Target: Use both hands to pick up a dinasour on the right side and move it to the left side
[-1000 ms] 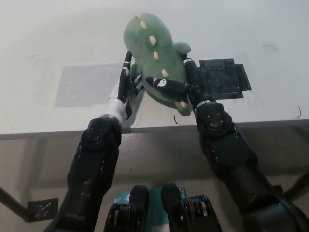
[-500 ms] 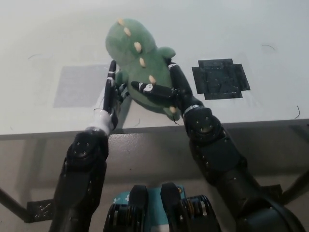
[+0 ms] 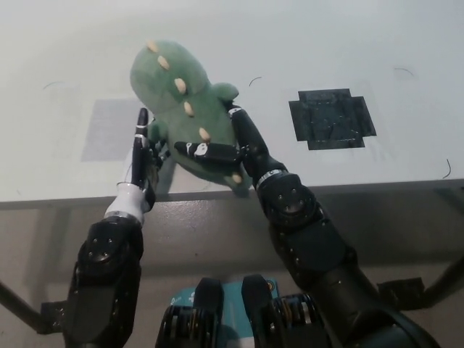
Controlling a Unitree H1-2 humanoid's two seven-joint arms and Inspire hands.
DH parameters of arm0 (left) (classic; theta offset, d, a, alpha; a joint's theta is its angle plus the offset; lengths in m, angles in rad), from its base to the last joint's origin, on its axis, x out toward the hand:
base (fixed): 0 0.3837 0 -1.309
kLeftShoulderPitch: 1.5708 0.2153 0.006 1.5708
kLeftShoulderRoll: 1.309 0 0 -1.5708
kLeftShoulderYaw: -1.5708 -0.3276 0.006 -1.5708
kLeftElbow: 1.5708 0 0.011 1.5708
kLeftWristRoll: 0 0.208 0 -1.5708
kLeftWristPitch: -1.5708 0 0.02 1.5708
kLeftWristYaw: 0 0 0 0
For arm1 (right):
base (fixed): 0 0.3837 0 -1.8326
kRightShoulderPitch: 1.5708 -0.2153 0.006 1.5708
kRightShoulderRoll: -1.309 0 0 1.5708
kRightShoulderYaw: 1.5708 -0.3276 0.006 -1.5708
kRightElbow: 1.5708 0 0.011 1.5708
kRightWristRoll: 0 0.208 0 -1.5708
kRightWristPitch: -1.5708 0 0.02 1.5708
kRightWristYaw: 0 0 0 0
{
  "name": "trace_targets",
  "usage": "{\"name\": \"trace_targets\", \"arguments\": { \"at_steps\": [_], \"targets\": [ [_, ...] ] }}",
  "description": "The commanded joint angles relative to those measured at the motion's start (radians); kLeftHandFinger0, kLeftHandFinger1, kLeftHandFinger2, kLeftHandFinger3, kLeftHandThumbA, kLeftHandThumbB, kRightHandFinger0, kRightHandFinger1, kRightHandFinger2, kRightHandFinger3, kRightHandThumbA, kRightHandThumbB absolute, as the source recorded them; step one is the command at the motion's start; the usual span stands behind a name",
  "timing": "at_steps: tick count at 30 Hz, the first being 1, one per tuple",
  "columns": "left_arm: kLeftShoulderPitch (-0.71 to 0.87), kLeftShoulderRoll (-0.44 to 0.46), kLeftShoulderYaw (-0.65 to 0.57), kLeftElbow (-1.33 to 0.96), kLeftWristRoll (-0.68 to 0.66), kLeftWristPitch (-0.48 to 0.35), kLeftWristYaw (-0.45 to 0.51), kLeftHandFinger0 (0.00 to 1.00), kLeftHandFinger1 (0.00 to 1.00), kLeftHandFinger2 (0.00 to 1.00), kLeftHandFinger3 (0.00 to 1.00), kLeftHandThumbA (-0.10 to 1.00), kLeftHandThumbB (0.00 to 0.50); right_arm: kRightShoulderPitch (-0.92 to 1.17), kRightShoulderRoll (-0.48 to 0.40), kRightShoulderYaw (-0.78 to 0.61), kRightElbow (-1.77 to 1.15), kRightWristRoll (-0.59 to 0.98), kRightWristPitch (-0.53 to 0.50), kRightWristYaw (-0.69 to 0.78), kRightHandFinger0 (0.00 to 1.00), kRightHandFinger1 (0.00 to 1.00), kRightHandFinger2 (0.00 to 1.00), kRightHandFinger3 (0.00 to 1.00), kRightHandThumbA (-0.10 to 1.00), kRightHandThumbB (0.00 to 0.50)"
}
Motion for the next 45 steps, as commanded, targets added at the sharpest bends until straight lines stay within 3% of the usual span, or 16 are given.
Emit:
{"name": "trace_targets", "arguments": {
  "at_steps": [1, 4, 6, 8, 14, 19, 21, 22, 27, 31, 35, 41, 45],
  "targets": [
    [-0.041, -0.029, -0.012, -0.067, -0.034, -0.027, -0.029, 1.0, 1.0, 1.0, 1.0, 1.0, 0.24, -0.059, 0.066, 0.049, -0.026, -0.025, -0.06, 0.078, 1.0, 1.0, 1.0, 1.0, 1.0, 0.101],
    [-0.04, -0.023, 0.0, -0.073, -0.04, -0.037, -0.032, 1.0, 1.0, 1.0, 1.0, 1.0, 0.274, -0.07, 0.071, 0.063, -0.023, -0.039, -0.061, 0.063, 1.0, 1.0, 1.0, 1.0, 1.0, 0.101],
    [-0.044, -0.03, 0.0, -0.069, -0.034, -0.036, -0.025, 1.0, 1.0, 1.0, 1.0, 1.0, 0.292, -0.069, 0.064, 0.06, -0.023, -0.03, -0.076, 0.069, 1.0, 1.0, 1.0, 1.0, 1.0, 0.13],
    [-0.034, -0.035, 0.006, -0.083, -0.035, -0.021, -0.018, 1.0, 1.0, 1.0, 1.0, 1.0, 0.266, -0.066, 0.068, 0.056, -0.016, -0.015, -0.083, 0.086, 1.0, 1.0, 1.0, 1.0, 1.0, 0.162],
    [-0.029, -0.012, 0.011, -0.096, -0.037, -0.036, -0.032, 1.0, 1.0, 1.0, 1.0, 1.0, 0.257, -0.086, 0.086, 0.064, -0.001, -0.033, -0.075, 0.062, 1.0, 1.0, 1.0, 1.0, 1.0, 0.161],
    [-0.026, 0.01, 0.026, -0.107, -0.065, -0.065, -0.051, 1.0, 1.0, 1.0, 1.0, 1.0, 0.211, -0.112, 0.107, 0.051, 0.039, -0.01, -0.104, 0.078, 1.0, 1.0, 1.0, 1.0, 1.0, 0.147],
    [-0.025, 0.016, 0.03, -0.1, -0.071, -0.085, -0.056, 1.0, 1.0, 1.0, 1.0, 1.0, 0.215, -0.119, 0.114, 0.049, 0.053, -0.007, -0.117, 0.08, 1.0, 1.0, 1.0, 1.0, 1.0, 0.141],
    [-0.025, 0.016, 0.03, -0.1, -0.072, -0.086, -0.056, 1.0, 1.0, 1.0, 1.0, 1.0, 0.252, -0.12, 0.114, 0.049, 0.054, -0.007, -0.118, 0.08, 1.0, 1.0, 1.0, 1.0, 1.0, 0.14],
    [-0.01, -0.002, 0.044, -0.106, -0.09, -0.108, -0.043, 1.0, 1.0, 1.0, 1.0, 1.0, 0.194, -0.118, 0.12, 0.052, 0.074, -0.013, -0.153, 0.078, 1.0, 1.0, 1.0, 1.0, 1.0, 0.115],
    [-0.012, -0.002, 0.049, -0.114, -0.091, -0.086, -0.035, 1.0, 1.0, 1.0, 1.0, 1.0, 0.208, -0.127, 0.119, 0.054, 0.085, -0.021, -0.162, 0.074, 1.0, 1.0, 1.0, 1.0, 1.0, 0.115],
    [-0.015, -0.001, 0.059, -0.097, -0.09, -0.133, -0.03, 1.0, 1.0, 1.0, 1.0, 1.0, 0.238, -0.149, 0.122, 0.052, 0.126, -0.02, -0.204, 0.073, 1.0, 1.0, 1.0, 1.0, 1.0, 0.082],
    [-0.02, 0.009, 0.068, -0.079, -0.088, -0.157, -0.033, 1.0, 1.0, 1.0, 1.0, 1.0, 0.243, -0.177, 0.132, 0.041, 0.178, -0.009, -0.222, 0.08, 1.0, 1.0, 1.0, 1.0, 1.0, 0.119],
    [-0.021, 0.004, 0.062, -0.071, -0.083, -0.161, -0.032, 1.0, 1.0, 1.0, 1.0, 1.0, 0.245, -0.174, 0.129, 0.044, 0.188, -0.014, -0.249, 0.076, 1.0, 1.0, 1.0, 1.0, 1.0, 0.074]
  ]
}}
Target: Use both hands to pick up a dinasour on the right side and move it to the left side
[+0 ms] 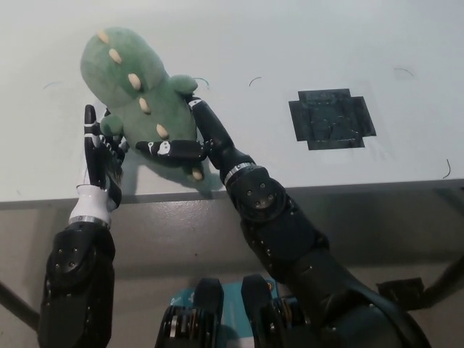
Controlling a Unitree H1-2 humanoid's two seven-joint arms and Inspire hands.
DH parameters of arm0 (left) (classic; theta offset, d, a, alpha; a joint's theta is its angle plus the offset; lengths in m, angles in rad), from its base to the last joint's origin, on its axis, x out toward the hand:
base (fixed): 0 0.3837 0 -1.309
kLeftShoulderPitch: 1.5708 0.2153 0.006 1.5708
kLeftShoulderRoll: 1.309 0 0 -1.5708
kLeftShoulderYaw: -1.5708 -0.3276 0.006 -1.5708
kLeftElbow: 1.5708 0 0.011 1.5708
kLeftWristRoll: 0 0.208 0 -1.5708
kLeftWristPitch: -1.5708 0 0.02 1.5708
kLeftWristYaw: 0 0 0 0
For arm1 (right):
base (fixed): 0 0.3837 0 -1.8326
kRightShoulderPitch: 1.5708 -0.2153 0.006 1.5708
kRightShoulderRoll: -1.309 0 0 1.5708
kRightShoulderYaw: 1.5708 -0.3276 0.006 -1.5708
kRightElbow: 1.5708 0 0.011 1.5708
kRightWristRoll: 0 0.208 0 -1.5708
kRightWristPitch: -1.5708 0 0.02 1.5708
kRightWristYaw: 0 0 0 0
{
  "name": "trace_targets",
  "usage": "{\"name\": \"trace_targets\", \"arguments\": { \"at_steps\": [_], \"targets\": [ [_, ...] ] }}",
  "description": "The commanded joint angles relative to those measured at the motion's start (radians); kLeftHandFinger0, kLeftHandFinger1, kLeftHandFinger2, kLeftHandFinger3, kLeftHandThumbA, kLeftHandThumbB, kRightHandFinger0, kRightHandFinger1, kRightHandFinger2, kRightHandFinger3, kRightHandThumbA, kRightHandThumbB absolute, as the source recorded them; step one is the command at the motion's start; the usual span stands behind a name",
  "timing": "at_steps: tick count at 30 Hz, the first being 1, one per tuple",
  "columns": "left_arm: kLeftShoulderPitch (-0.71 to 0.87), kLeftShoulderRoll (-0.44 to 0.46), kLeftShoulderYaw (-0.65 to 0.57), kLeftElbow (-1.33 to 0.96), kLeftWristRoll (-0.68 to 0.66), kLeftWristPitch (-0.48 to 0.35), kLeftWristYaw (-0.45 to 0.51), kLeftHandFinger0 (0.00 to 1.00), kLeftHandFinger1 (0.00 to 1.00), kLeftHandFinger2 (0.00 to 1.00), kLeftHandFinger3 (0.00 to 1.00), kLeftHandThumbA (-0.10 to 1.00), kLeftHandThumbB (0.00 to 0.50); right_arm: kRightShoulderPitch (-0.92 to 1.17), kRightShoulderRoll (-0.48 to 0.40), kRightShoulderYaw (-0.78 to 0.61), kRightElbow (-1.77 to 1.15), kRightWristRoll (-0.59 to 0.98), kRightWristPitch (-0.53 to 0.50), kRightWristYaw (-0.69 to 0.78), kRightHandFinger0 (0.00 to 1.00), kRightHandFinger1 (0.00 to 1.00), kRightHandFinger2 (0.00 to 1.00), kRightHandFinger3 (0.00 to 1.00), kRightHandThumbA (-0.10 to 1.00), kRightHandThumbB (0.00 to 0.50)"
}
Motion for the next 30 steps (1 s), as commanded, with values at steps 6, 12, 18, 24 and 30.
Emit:
{"name": "trace_targets", "arguments": {
  "at_steps": [6, 12, 18, 24, 30],
  "targets": [
    [-0.051, -0.031, -0.03, -0.031, -0.036, -0.073, -0.046, 1.0, 1.0, 1.0, 1.0, 1.0, 0.217, -0.054, 0.063, 0.02, -0.012, -0.014, -0.084, 0.067, 1.0, 1.0, 1.0, 1.0, 1.0, 0.091],
    [-0.051, -0.029, -0.031, -0.025, -0.032, -0.064, -0.037, 1.0, 1.0, 1.0, 1.0, 1.0, 0.236, -0.059, 0.064, 0.016, -0.005, -0.006, -0.079, 0.078, 1.0, 1.0, 1.0, 1.0, 1.0, 0.087],
    [-0.094, -0.03, -0.023, 0.012, -0.032, -0.114, -0.029, 1.0, 1.0, 1.0, 1.0, 1.0, 0.171, -0.093, 0.054, 0.01, 0.016, -0.009, -0.093, 0.072, 1.0, 1.0, 1.0, 1.0, 1.0, 0.077],
    [-0.093, -0.032, -0.024, 0.022, -0.051, -0.128, -0.046, 1.0, 1.0, 1.0, 1.0, 1.0, 0.186, -0.091, 0.053, 0.01, 0.009, -0.006, -0.079, 0.084, 1.0, 1.0, 1.0, 1.0, 1.0, 0.1],
    [-0.099, -0.019, -0.039, 0.035, -0.021, -0.096, -0.029, 1.0, 1.0, 1.0, 1.0, 1.0, 0.233, -0.1, 0.05, 0.012, 0.028, -0.016, -0.077, 0.067, 1.0, 1.0, 1.0, 1.0, 1.0, 0.097]
  ]
}}
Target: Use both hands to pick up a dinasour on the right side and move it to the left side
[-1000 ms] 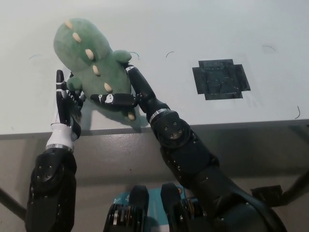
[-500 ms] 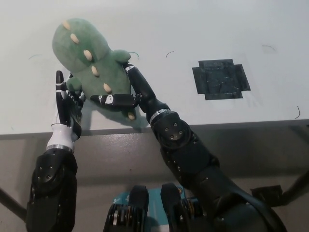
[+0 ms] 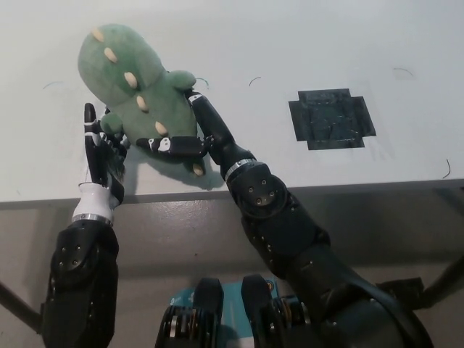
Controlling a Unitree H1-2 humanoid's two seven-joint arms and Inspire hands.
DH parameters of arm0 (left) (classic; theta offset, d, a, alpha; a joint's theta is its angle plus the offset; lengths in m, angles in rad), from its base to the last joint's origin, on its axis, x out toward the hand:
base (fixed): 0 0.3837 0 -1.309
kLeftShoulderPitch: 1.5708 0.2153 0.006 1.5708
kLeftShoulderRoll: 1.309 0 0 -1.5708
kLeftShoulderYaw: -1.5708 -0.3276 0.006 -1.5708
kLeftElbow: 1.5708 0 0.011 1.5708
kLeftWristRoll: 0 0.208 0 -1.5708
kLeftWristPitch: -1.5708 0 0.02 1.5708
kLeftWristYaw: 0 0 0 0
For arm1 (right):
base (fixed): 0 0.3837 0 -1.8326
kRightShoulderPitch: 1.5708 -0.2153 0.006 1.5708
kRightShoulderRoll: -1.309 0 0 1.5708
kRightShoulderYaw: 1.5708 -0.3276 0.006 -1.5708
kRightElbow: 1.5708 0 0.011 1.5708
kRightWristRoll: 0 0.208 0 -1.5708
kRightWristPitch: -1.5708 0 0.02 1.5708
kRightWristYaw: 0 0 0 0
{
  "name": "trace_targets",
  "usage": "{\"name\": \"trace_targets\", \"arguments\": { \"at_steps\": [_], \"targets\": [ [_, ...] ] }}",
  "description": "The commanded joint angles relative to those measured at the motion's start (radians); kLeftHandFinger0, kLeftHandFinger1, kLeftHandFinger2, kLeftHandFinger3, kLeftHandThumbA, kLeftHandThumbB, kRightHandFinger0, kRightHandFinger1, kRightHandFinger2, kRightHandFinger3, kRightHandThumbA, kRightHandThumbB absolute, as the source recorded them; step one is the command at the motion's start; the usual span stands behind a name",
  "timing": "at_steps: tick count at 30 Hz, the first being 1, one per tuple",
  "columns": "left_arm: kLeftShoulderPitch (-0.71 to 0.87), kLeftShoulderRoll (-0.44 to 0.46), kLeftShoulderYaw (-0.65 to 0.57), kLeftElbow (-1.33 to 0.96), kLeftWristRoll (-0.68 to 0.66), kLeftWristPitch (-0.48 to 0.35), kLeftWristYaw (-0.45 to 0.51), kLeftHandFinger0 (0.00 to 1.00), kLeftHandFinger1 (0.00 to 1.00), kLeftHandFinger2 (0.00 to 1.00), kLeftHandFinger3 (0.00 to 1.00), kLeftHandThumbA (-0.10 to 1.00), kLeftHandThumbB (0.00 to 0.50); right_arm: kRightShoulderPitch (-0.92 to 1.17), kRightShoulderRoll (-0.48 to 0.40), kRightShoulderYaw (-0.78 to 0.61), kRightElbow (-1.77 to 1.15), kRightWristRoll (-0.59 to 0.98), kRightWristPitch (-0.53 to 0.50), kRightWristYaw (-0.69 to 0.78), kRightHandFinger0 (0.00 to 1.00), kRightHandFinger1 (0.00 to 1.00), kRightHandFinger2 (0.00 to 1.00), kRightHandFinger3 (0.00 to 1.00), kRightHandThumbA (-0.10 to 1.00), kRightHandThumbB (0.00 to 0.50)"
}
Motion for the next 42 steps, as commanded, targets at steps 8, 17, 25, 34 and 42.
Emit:
{"name": "trace_targets", "arguments": {
  "at_steps": [8, 17, 25, 34, 42],
  "targets": [
    [-0.091, 0.026, -0.048, 0.054, 0.019, -0.086, -0.049, 1.0, 1.0, 1.0, 1.0, 1.0, 0.258, -0.062, 0.032, 0.02, -0.027, -0.025, -0.007, 0.057, 1.0, 1.0, 1.0, 1.0, 1.0, 0.146],
    [-0.077, 0.02, -0.044, -0.008, 0.024, 0.021, -0.006, 1.0, 1.0, 1.0, 1.0, 1.0, 0.407, -0.036, -0.026, 0.011, -0.094, -0.022, 0.022, 0.065, 1.0, 1.0, 1.0, 1.0, 1.0, 0.162],
    [-0.077, 0.031, -0.027, -0.001, 0.013, 0.028, -0.01, 1.0, 1.0, 1.0, 1.0, 1.0, 0.405, -0.01, -0.068, -0.004, -0.163, -0.013, 0.035, 0.077, 1.0, 1.0, 1.0, 1.0, 1.0, 0.139],
    [-0.092, 0.034, -0.033, -0.002, 0.015, 0.007, -0.023, 1.0, 1.0, 1.0, 1.0, 1.0, 0.427, 0.011, -0.1, -0.018, -0.233, -0.005, 0.057, 0.089, 1.0, 1.0, 1.0, 1.0, 1.0, 0.142],
    [-0.134, 0.036, -0.043, 0.013, 0.018, 0.008, -0.032, 1.0, 1.0, 1.0, 1.0, 1.0, 0.424, 0.02, -0.121, -0.039, -0.261, -0.002, 0.11, 0.09, 1.0, 1.0, 1.0, 1.0, 1.0, 0.228]
  ]
}}
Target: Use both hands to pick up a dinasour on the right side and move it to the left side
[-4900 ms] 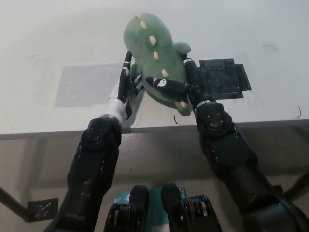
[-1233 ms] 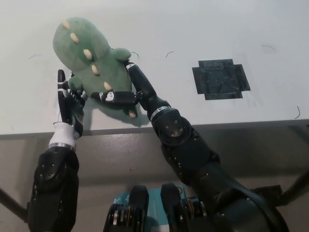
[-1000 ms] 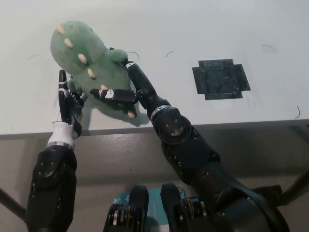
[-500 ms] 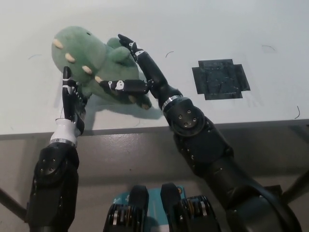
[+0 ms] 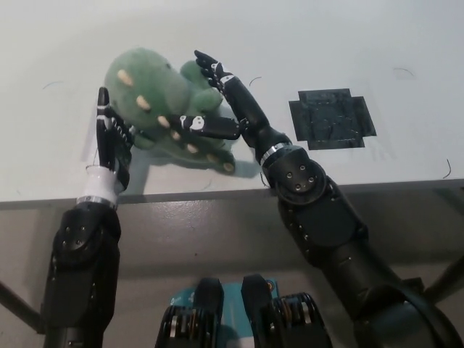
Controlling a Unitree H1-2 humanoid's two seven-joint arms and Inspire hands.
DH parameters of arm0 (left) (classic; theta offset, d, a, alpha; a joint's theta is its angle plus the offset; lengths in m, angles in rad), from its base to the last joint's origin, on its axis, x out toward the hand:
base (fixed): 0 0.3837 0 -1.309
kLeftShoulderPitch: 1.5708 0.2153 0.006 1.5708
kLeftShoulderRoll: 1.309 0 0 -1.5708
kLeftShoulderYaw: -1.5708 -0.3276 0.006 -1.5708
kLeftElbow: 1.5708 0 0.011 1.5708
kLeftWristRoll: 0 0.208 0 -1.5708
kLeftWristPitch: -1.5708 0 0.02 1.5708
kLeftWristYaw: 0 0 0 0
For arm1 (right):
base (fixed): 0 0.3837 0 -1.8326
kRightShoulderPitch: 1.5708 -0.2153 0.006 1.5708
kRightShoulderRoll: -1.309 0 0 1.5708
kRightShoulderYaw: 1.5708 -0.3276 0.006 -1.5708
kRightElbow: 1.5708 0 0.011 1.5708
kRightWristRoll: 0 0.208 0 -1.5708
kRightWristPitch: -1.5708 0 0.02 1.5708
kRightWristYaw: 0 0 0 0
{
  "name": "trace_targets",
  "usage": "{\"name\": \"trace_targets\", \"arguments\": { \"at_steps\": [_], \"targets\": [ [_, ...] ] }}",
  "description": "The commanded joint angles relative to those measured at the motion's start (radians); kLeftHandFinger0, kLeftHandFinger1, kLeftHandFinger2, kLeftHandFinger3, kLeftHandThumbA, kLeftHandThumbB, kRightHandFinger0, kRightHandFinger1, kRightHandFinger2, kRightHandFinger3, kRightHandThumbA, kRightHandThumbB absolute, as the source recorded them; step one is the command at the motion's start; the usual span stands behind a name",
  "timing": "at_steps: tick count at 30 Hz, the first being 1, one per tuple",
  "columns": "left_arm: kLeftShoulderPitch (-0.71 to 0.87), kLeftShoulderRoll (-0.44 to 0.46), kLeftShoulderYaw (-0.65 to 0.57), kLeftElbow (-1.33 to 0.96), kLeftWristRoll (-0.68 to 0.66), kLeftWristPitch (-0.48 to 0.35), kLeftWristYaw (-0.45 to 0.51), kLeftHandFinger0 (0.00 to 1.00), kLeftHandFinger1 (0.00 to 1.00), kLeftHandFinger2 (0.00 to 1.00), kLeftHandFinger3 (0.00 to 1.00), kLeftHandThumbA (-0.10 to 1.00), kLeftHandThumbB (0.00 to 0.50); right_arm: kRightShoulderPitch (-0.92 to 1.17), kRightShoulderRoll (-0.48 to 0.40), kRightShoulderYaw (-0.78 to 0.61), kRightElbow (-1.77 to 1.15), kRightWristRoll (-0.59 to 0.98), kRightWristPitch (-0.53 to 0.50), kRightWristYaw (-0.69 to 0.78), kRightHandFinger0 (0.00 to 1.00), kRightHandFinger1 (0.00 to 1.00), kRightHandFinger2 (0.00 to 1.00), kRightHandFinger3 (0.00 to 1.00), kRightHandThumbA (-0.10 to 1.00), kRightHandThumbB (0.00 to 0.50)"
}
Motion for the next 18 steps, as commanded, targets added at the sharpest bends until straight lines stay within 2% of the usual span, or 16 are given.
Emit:
{"name": "trace_targets", "arguments": {
  "at_steps": [1, 5, 9, 13, 16, 18],
  "targets": [
    [-0.057, 0.006, -0.009, -0.028, -0.008, -0.024, -0.024, 1.0, 1.0, 1.0, 1.0, 1.0, 0.419, -0.033, -0.009, -0.021, -0.059, 0.01, 0.041, 0.028, 1.0, 1.0, 1.0, 1.0, 1.0, 0.213],
    [-0.061, 0.007, -0.017, -0.035, 0.001, -0.03, -0.023, 1.0, 1.0, 1.0, 1.0, 1.0, 0.398, -0.028, -0.014, -0.029, -0.069, 0.017, 0.042, 0.039, 1.0, 1.0, 1.0, 1.0, 1.0, 0.193],
    [-0.068, 0.008, -0.024, -0.039, 0.001, -0.032, -0.024, 1.0, 1.0, 1.0, 1.0, 1.0, 0.397, -0.029, -0.016, -0.034, -0.069, 0.012, 0.057, 0.04, 1.0, 1.0, 1.0, 1.0, 1.0, 0.203],
    [-0.068, 0.006, -0.027, -0.04, 0.0, -0.033, -0.023, 1.0, 1.0, 1.0, 1.0, 1.0, 0.398, -0.03, -0.024, -0.032, -0.069, 0.006, 0.067, 0.049, 1.0, 1.0, 1.0, 1.0, 1.0, 0.179],
    [-0.065, 0.01, -0.025, -0.04, -0.002, -0.036, -0.024, 1.0, 1.0, 1.0, 1.0, 1.0, 0.41, -0.032, -0.027, -0.039, -0.045, 0.018, 0.012, 0.058, 1.0, 1.0, 1.0, 1.0, 1.0, 0.139],
    [-0.06, 0.019, -0.02, -0.037, -0.008, -0.046, -0.031, 1.0, 1.0, 1.0, 1.0, 1.0, 0.42, -0.04, -0.027, -0.048, -0.015, 0.024, -0.033, 0.058, 1.0, 1.0, 1.0, 1.0, 1.0, 0.142]
  ]
}}
